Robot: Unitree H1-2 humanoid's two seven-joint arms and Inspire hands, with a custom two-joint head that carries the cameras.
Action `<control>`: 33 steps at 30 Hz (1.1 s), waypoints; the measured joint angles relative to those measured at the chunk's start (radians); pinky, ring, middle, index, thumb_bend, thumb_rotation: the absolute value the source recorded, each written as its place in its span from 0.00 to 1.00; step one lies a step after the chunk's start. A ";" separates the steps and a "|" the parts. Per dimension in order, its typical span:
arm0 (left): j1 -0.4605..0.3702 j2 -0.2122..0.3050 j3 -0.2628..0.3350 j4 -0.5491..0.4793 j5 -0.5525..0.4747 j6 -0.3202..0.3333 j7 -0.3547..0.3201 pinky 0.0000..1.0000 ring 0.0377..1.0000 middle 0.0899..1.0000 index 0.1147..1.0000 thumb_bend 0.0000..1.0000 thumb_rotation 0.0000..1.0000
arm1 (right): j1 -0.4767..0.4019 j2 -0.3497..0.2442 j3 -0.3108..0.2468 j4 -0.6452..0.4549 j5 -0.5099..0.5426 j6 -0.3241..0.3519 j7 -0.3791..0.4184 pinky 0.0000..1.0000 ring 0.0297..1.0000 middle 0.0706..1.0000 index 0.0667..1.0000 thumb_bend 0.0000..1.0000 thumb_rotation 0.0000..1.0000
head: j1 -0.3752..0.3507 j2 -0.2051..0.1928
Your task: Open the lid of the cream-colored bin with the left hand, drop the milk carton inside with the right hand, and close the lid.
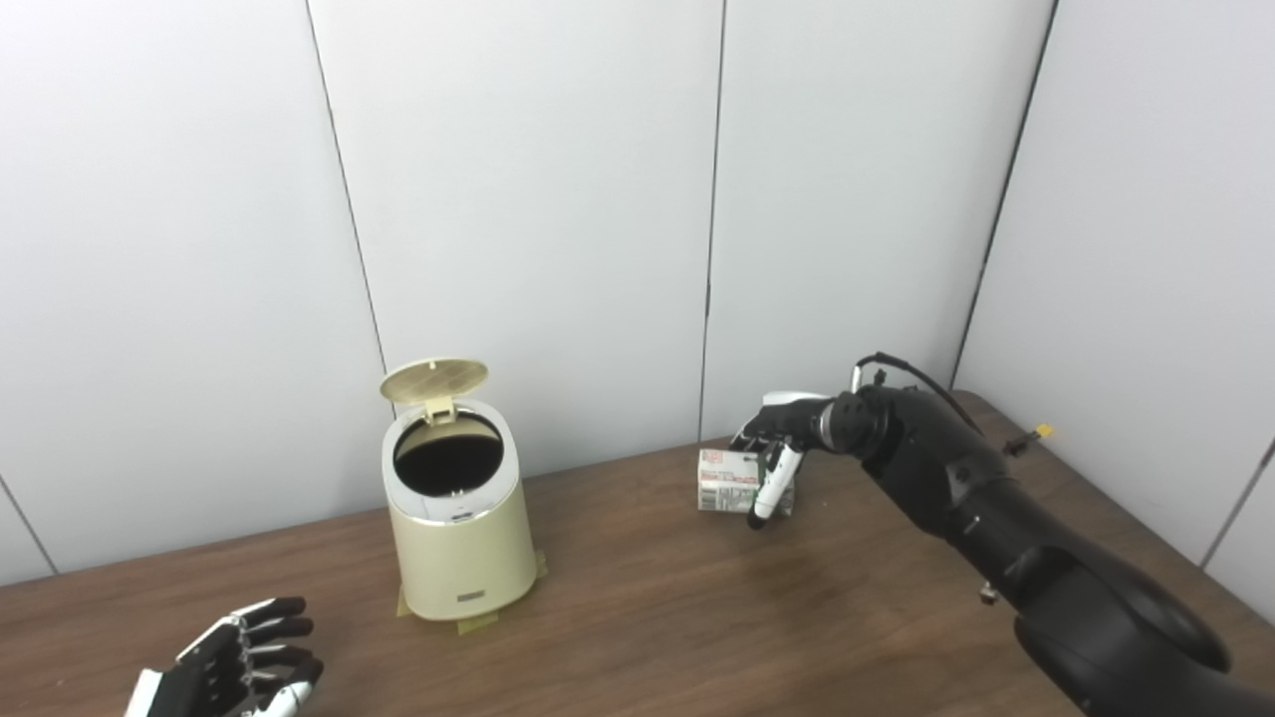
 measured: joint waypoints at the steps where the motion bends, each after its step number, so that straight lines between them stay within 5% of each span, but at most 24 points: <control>1: 0.000 -0.002 0.001 0.000 0.000 0.007 0.000 0.50 0.60 0.66 0.67 0.46 0.00 | 0.004 0.001 -0.007 0.001 0.004 -0.007 -0.009 0.74 0.73 0.79 0.76 0.85 0.12 | 0.002 0.000; 10: 0.000 -0.011 0.004 -0.002 0.001 0.016 0.006 0.52 0.62 0.67 0.66 0.47 0.00 | 0.070 0.032 -0.024 0.011 -0.018 -0.113 -0.230 0.60 0.61 0.65 0.62 0.81 0.02 | 0.011 0.002; 11: 0.000 -0.012 0.004 -0.002 0.001 0.016 0.006 0.52 0.62 0.67 0.66 0.47 0.00 | 0.083 0.039 -0.024 0.001 -0.029 -0.114 -0.266 0.58 0.58 0.62 0.54 0.67 0.07 | 0.012 0.003; 13: -0.001 -0.013 0.005 -0.002 0.001 0.016 0.006 0.52 0.62 0.67 0.66 0.47 0.00 | 0.105 0.051 -0.018 -0.002 -0.059 -0.137 -0.348 0.53 0.50 0.52 0.46 0.56 0.02 | 0.012 0.003; 20: -0.002 -0.021 0.009 -0.002 0.002 0.028 0.010 0.52 0.61 0.65 0.66 0.46 0.00 | 0.122 0.054 0.038 0.005 -0.167 -0.244 -0.543 0.41 0.42 0.47 0.44 0.52 0.00 | 0.017 0.006; 33: -0.002 -0.021 0.007 0.000 0.010 0.029 0.016 0.48 0.60 0.66 0.65 0.45 0.00 | 0.139 0.064 0.008 0.002 -0.167 -0.291 -0.604 0.42 0.41 0.47 0.44 0.52 0.00 | 0.035 0.003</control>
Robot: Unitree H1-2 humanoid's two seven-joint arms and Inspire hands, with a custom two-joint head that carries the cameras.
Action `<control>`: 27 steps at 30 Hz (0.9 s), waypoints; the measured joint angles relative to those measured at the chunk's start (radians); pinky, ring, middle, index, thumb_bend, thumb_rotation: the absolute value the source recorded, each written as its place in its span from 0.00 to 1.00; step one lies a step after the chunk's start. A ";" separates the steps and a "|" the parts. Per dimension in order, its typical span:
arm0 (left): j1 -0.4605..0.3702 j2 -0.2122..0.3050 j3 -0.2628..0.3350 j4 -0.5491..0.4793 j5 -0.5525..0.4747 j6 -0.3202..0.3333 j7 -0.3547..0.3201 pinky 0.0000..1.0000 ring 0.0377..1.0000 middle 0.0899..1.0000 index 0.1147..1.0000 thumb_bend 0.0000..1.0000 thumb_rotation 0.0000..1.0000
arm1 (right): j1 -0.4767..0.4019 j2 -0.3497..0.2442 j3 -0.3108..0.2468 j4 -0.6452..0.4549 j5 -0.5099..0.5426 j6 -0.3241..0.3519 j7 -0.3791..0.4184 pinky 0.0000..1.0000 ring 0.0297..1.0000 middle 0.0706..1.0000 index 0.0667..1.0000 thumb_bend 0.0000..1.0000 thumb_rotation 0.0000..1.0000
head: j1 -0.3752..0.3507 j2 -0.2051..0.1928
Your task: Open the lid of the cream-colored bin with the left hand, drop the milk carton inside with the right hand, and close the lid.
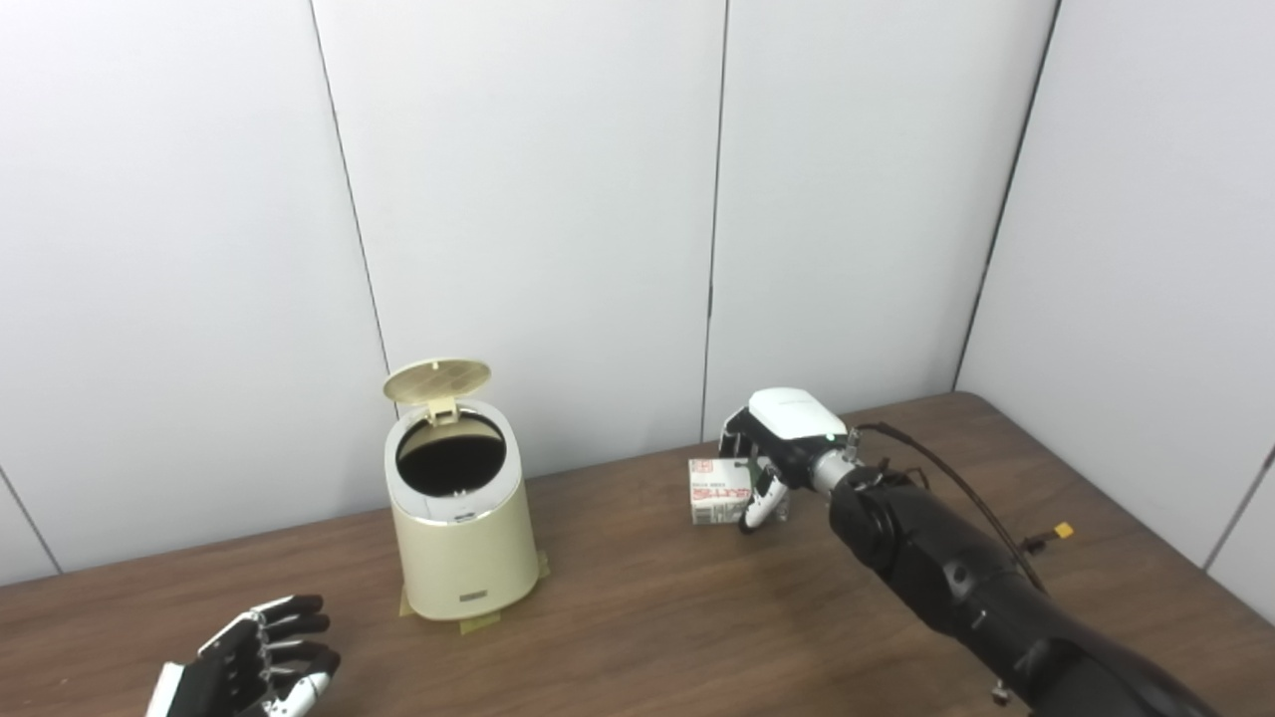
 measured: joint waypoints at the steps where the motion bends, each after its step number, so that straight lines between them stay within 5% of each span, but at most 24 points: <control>1: 0.000 0.000 -0.001 0.000 0.001 0.000 0.000 0.48 0.60 0.66 0.66 0.45 0.00 | 0.005 0.001 -0.008 -0.014 0.003 -0.001 0.000 0.42 0.41 0.47 0.44 0.52 0.00 | 0.003 0.000; 6: 0.000 0.000 -0.004 0.003 0.006 -0.003 0.002 0.48 0.60 0.66 0.65 0.45 0.00 | 0.012 0.002 -0.048 -0.131 0.016 -0.011 0.035 0.46 0.42 0.45 0.45 0.52 0.00 | 0.020 0.002; 8: 0.000 0.000 -0.005 0.004 0.007 -0.004 0.004 0.48 0.60 0.66 0.65 0.46 0.00 | 0.009 0.001 -0.068 -0.199 0.017 0.018 0.068 0.55 0.45 0.44 0.44 0.52 0.00 | 0.028 0.000; 12: -0.006 -0.004 -0.005 0.014 0.007 -0.006 0.015 0.49 0.59 0.65 0.65 0.47 0.00 | -0.004 -0.005 -0.092 -0.309 0.009 0.055 0.112 0.39 0.40 0.46 0.47 0.52 0.00 | 0.052 -0.005; 27: -0.031 -0.049 -0.027 0.039 0.024 -0.022 0.038 0.51 0.60 0.65 0.65 0.48 0.00 | -0.067 -0.036 -0.098 -0.587 0.012 0.040 0.330 0.35 0.39 0.46 0.47 0.52 0.00 | 0.156 -0.025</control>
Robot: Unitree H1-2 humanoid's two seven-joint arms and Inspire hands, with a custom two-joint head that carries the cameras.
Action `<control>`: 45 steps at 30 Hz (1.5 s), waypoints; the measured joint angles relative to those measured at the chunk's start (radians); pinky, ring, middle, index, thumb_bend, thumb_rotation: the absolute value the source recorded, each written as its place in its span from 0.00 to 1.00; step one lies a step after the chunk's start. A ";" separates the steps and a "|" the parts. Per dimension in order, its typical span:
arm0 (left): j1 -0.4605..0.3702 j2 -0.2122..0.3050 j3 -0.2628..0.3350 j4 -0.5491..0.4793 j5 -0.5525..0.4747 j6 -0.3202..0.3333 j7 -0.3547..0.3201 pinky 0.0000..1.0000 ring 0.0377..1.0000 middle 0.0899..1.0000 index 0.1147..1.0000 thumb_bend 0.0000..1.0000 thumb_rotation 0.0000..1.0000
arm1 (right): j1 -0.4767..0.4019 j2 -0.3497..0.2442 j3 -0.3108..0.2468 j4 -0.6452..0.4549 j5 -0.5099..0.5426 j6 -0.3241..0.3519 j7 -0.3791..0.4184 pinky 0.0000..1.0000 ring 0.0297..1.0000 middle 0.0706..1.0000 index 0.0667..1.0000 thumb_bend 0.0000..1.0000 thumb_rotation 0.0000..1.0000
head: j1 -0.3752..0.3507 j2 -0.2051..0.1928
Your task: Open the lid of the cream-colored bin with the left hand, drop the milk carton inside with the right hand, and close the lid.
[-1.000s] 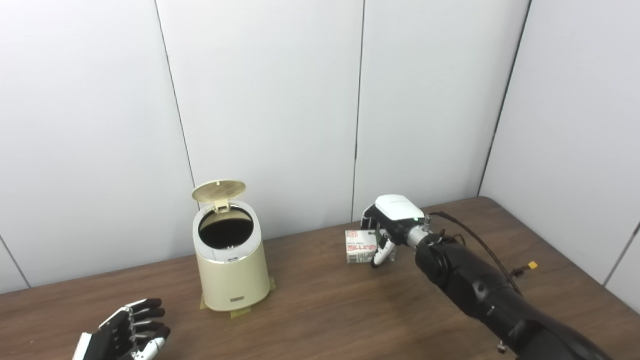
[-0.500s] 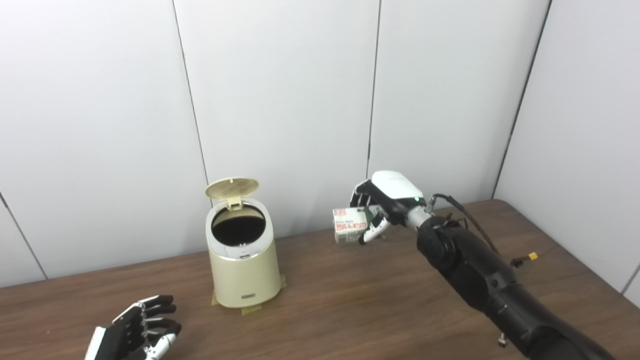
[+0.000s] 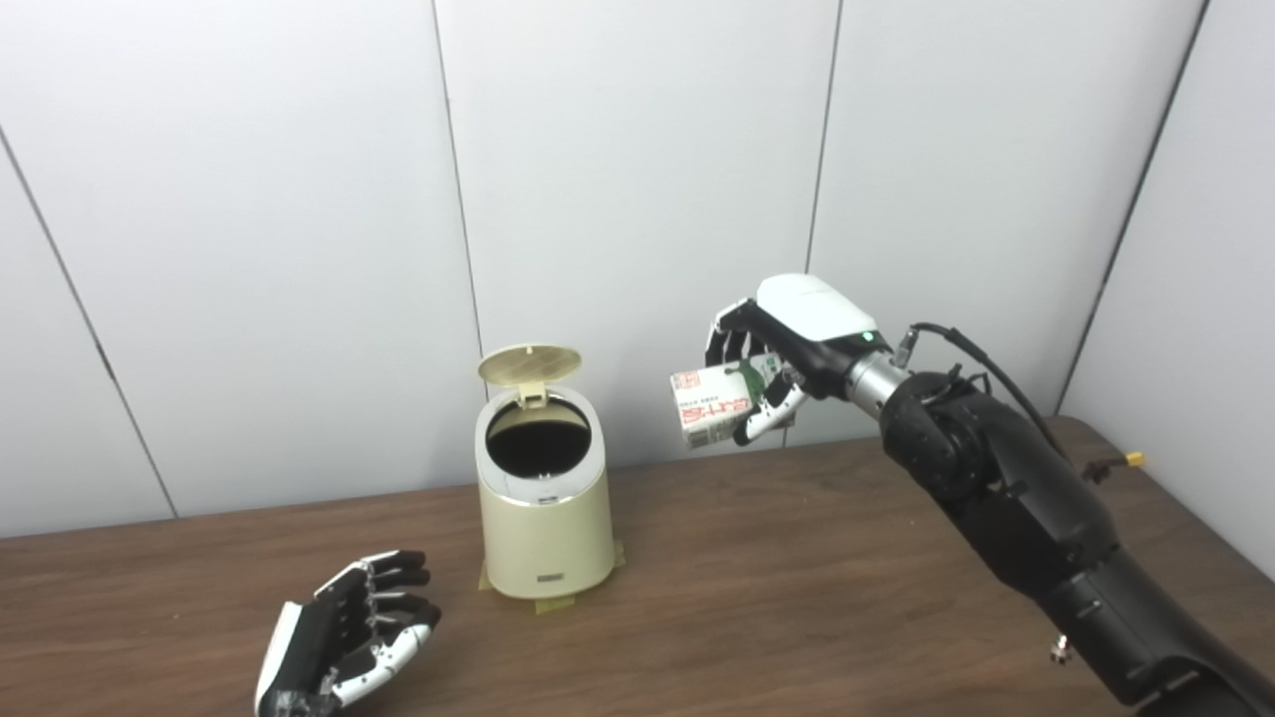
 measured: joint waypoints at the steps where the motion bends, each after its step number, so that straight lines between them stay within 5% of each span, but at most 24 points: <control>1: -0.002 -0.002 -0.002 0.002 0.006 -0.001 0.002 0.51 0.60 0.65 0.65 0.48 0.00 | -0.008 0.001 -0.001 -0.014 0.003 -0.001 0.014 0.35 0.39 0.46 0.47 0.52 0.00 | 0.003 0.000; 8: -0.019 -0.016 -0.005 0.027 0.008 -0.029 0.018 0.50 0.59 0.64 0.65 0.49 0.00 | -0.048 0.039 0.001 -0.101 0.007 0.002 0.097 0.34 0.37 0.47 0.46 0.52 0.00 | 0.031 -0.005; 20: -0.022 -0.039 -0.012 0.028 0.009 -0.033 0.026 0.56 0.62 0.65 0.65 0.49 0.00 | -0.094 0.062 0.015 -0.096 -0.020 -0.011 0.171 0.32 0.36 0.47 0.47 0.52 0.00 | 0.071 -0.002; 45: -0.023 -0.090 -0.046 0.019 0.064 -0.025 0.077 0.55 0.60 0.65 0.65 0.51 0.00 | -0.174 0.145 0.106 0.206 -0.146 -0.149 0.093 0.38 0.38 0.47 0.45 0.52 0.00 | 0.134 0.014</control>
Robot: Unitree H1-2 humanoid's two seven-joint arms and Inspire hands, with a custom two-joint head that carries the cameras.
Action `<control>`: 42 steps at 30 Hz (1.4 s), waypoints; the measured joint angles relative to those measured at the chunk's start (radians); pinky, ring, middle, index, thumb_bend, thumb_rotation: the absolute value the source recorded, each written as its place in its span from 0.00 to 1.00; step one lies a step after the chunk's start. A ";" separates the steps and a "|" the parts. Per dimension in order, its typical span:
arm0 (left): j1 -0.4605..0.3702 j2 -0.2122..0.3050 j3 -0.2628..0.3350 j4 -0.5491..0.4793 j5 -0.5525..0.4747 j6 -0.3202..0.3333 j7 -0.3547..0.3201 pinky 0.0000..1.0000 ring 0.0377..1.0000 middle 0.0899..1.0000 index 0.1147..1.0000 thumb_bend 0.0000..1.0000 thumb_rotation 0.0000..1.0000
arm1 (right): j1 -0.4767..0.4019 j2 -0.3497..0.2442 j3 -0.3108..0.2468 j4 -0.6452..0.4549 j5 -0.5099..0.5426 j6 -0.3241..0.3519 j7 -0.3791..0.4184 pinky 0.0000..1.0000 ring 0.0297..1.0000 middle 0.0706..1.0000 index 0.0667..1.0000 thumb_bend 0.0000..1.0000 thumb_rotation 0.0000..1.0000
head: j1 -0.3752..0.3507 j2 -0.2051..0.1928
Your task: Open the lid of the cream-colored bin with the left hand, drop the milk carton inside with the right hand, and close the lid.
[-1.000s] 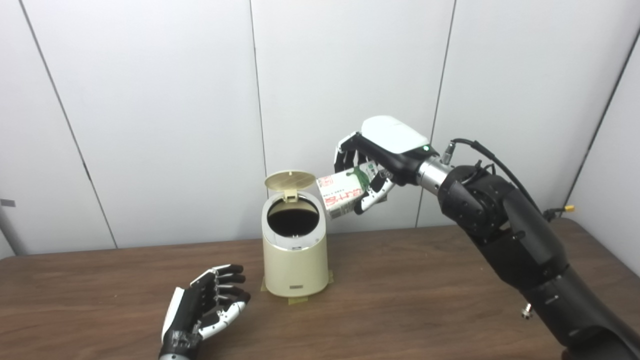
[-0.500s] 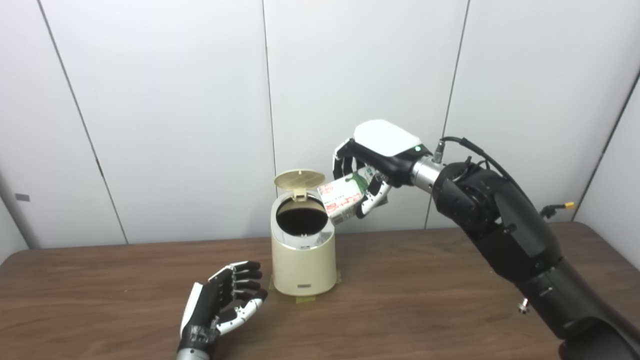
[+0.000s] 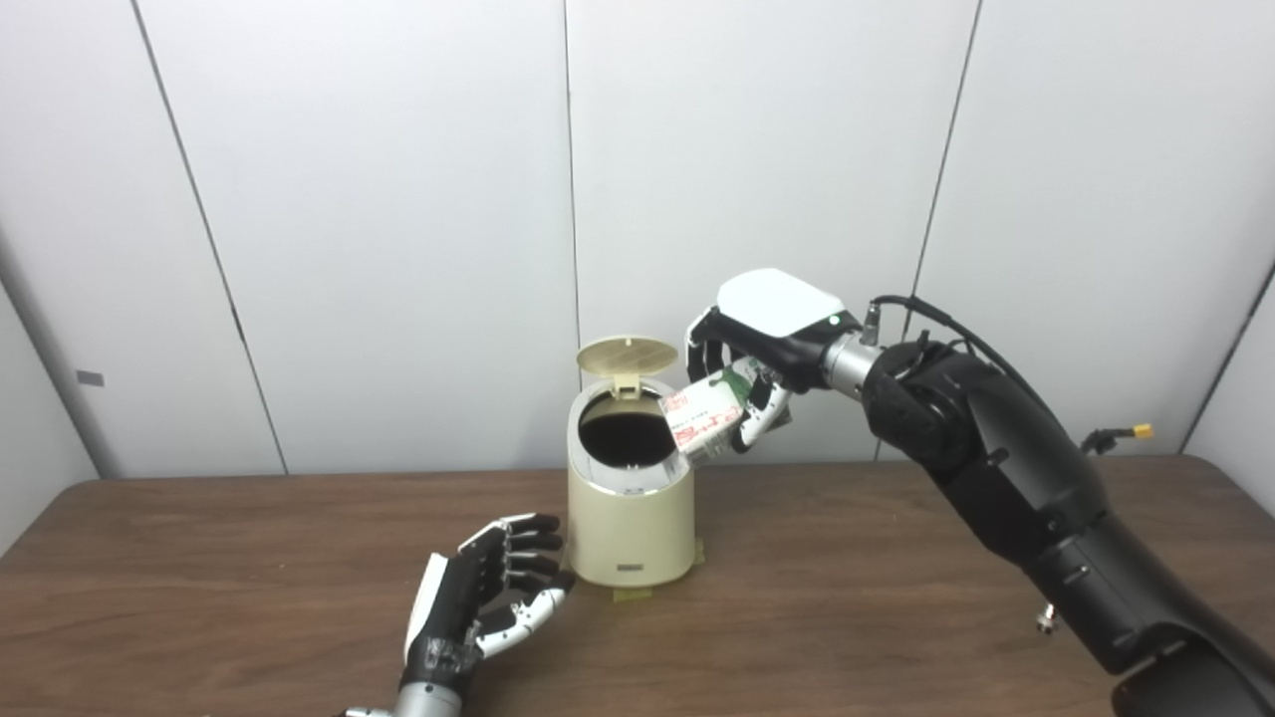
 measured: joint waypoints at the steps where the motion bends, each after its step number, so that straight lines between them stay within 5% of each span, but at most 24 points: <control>1: 0.000 -0.002 -0.001 0.000 0.000 0.002 0.000 0.55 0.60 0.65 0.65 0.51 0.00 | -0.002 0.004 0.002 0.005 -0.007 0.002 -0.004 0.38 0.39 0.47 0.45 0.52 0.00 | 0.000 0.000; 30: 0.002 -0.005 -0.008 -0.005 0.018 0.010 0.011 0.56 0.60 0.64 0.64 0.50 0.00 | -0.014 0.100 0.021 0.017 -0.091 0.084 -0.043 0.33 0.39 0.49 0.45 0.51 0.00 | -0.002 0.006; 42: 0.003 -0.005 -0.009 -0.006 0.013 0.011 0.013 0.57 0.60 0.64 0.64 0.50 0.00 | -0.013 0.069 0.089 0.025 -0.173 -0.046 -0.204 0.33 0.39 0.47 0.47 0.50 0.00 | 0.000 0.012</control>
